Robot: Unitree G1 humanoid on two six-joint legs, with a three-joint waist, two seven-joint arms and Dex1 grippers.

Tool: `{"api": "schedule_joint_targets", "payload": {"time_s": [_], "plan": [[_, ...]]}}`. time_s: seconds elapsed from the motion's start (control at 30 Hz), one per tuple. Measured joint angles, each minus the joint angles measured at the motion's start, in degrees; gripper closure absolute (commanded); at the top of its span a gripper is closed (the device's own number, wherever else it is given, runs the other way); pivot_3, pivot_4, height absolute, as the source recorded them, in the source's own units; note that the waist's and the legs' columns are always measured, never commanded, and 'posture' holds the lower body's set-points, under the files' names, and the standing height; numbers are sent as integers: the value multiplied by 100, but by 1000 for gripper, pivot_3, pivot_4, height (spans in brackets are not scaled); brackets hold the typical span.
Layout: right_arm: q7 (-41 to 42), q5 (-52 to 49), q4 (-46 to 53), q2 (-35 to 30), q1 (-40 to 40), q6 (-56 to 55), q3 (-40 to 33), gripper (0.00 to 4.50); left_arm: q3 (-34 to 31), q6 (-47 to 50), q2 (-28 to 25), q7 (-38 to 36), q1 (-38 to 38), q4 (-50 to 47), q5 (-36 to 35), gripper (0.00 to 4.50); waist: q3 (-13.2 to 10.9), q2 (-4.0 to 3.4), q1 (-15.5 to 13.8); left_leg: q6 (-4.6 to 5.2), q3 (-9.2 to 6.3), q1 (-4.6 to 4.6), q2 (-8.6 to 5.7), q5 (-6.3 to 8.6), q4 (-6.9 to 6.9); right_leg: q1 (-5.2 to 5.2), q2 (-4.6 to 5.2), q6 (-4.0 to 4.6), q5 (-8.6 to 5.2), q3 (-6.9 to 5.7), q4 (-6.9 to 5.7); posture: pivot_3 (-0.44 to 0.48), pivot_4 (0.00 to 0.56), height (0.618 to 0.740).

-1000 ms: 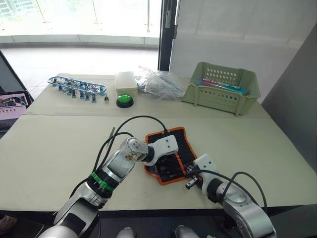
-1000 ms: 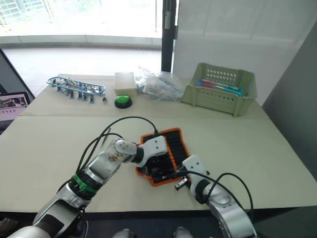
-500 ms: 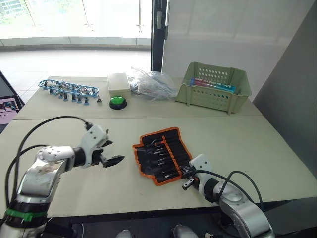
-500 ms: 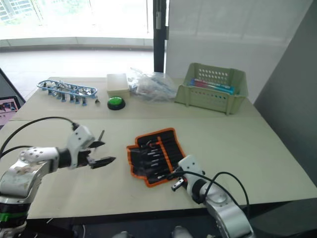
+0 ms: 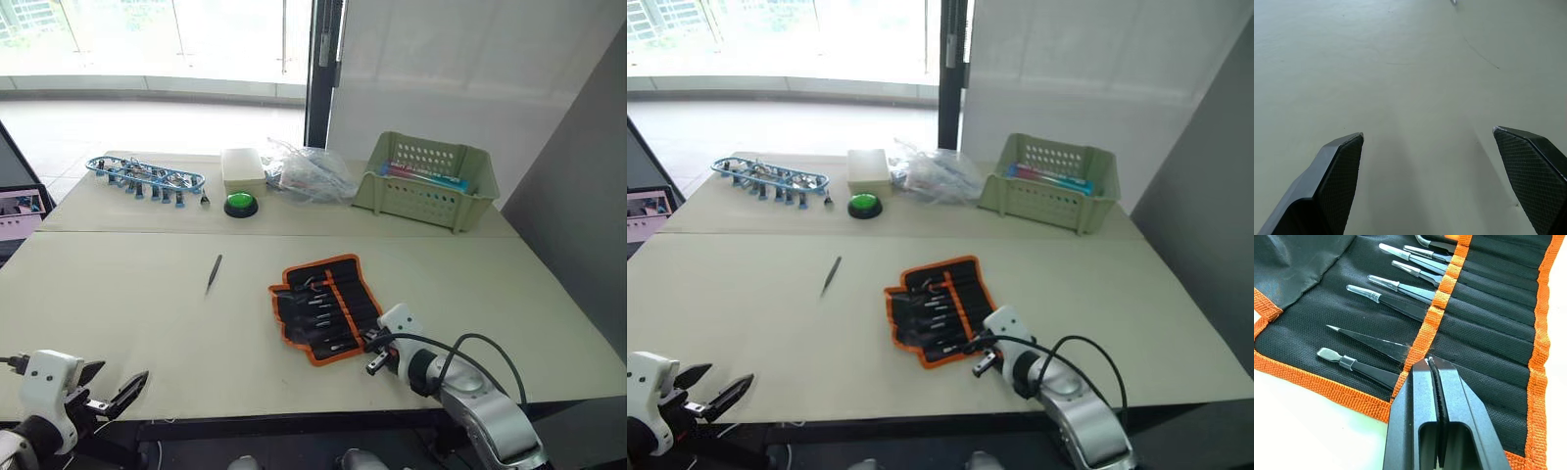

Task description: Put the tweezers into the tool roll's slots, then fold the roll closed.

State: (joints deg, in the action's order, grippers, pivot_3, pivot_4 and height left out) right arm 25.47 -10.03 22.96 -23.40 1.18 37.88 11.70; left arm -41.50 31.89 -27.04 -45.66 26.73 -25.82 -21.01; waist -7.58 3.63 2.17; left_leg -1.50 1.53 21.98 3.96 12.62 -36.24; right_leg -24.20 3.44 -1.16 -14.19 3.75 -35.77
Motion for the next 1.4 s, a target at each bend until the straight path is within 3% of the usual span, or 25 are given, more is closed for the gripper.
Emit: {"api": "schedule_joint_targets", "payload": {"time_s": [0.33, 0.7, 0.97, 1.1, 1.4], "plan": [[157, -2, -12, -8, 33, -15, 12, 4500, 468, -166, -226, 380, -240, -67, -83, 11, 0, 0, 32, -1, 9, -3, -5, 0, 2, -1, -15, 0, 0, -8, 0, 0, 150, 738], [140, 24, -61, 133, 73, -16, 24, 4500, 2271, -34, 2, 1919, -2444, 1205, 775, 11, 5, 7, 35, 4, 18, -4, -13, -3, 8, 14, -50, 3, 13, -11, -18, 0, 150, 738], [17, 49, -133, 180, 94, -16, 21, 4500, 3007, -78, 303, 2649, -4009, 2676, 1322, 11, 7, -1, -37, 4, 4, -44, -9, -3, 15, 15, -86, 9, 23, 4, -25, 0, 150, 738], [-3, 75, -149, 181, 91, -16, 21, 4500, 3155, -98, 407, 2682, -4335, 3078, 1379, 1167, 14, -15, -79, 2, 4, -68, -12, -2, 21, 27, -85, 9, 22, 9, -21, 0, 150, 738], [6, 73, -136, 188, 88, -16, 23, 4500, 3122, -84, 527, 2834, -4496, 3320, 1395, 4209, 44, -61, -105, 1, 4, -80, -14, -1, 27, 30, -88, 9, 22, 14, -20, 0, 150, 738]]}}
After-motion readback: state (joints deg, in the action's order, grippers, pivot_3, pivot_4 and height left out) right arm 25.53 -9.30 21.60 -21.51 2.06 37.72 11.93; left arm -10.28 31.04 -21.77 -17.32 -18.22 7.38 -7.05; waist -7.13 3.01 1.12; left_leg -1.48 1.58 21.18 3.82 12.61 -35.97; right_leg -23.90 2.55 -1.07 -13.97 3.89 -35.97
